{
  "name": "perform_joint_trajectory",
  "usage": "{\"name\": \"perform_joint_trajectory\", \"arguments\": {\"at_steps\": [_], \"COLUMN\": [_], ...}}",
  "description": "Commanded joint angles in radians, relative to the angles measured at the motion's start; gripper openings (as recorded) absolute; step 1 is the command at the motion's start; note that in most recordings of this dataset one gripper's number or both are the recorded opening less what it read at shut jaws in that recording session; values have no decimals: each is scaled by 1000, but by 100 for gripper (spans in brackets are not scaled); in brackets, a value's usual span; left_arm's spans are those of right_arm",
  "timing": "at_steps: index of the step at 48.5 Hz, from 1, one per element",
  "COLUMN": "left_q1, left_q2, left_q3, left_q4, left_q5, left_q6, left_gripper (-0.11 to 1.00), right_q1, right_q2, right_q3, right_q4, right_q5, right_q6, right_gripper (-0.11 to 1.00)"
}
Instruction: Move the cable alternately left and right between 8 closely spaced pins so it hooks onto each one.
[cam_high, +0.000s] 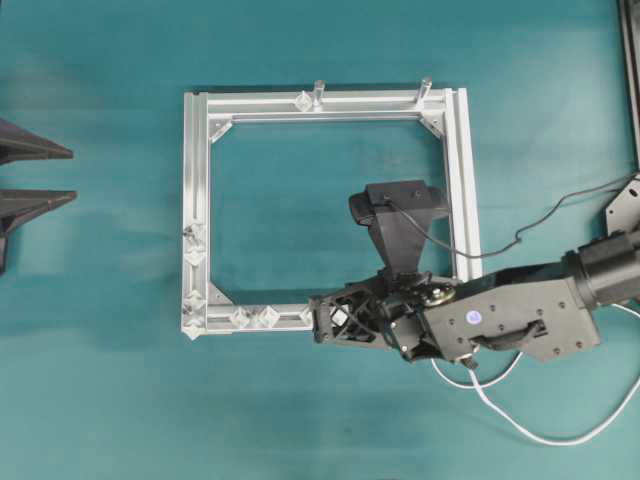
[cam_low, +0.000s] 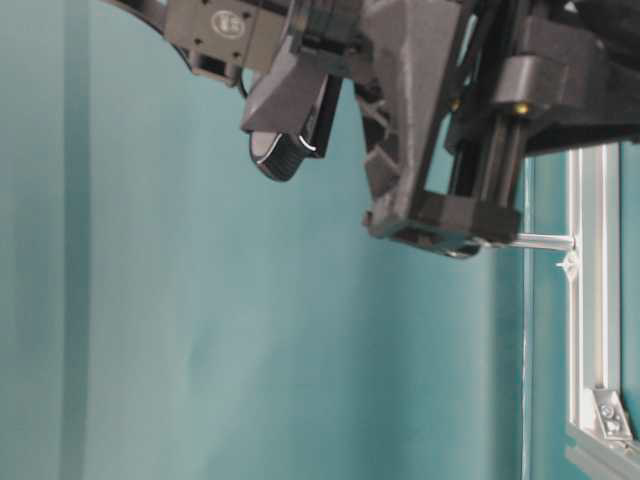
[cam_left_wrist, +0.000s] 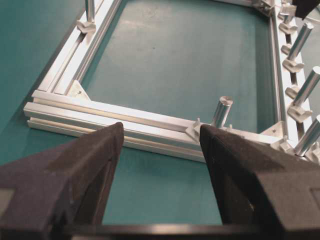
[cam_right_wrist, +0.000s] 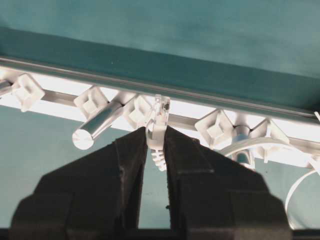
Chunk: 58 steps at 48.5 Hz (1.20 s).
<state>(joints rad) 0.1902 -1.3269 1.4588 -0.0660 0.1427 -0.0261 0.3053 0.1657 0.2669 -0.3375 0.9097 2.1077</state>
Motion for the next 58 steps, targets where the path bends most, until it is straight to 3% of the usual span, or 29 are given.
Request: {"name": "perform_joint_trajectory", "arguments": {"at_steps": [1, 28, 36, 58], "left_q1": [3, 3, 3, 3], "left_q2": [9, 9, 9, 9], "left_q3": [-9, -9, -9, -9], "left_q4": [2, 2, 2, 2], "left_q5": [-11, -11, -12, -11], "left_q6": [-5, -5, -5, -5], "left_gripper": [65, 65, 65, 65], "right_q1": [5, 20, 38, 115], "right_q2": [-14, -3, 14, 44], "right_q3": [-20, -35, -51, -104], "right_q4": [0, 2, 21, 29], "right_q5": [-3, 0, 3, 60], "right_q6": [0, 2, 6, 91], "right_gripper": [14, 14, 14, 14]}}
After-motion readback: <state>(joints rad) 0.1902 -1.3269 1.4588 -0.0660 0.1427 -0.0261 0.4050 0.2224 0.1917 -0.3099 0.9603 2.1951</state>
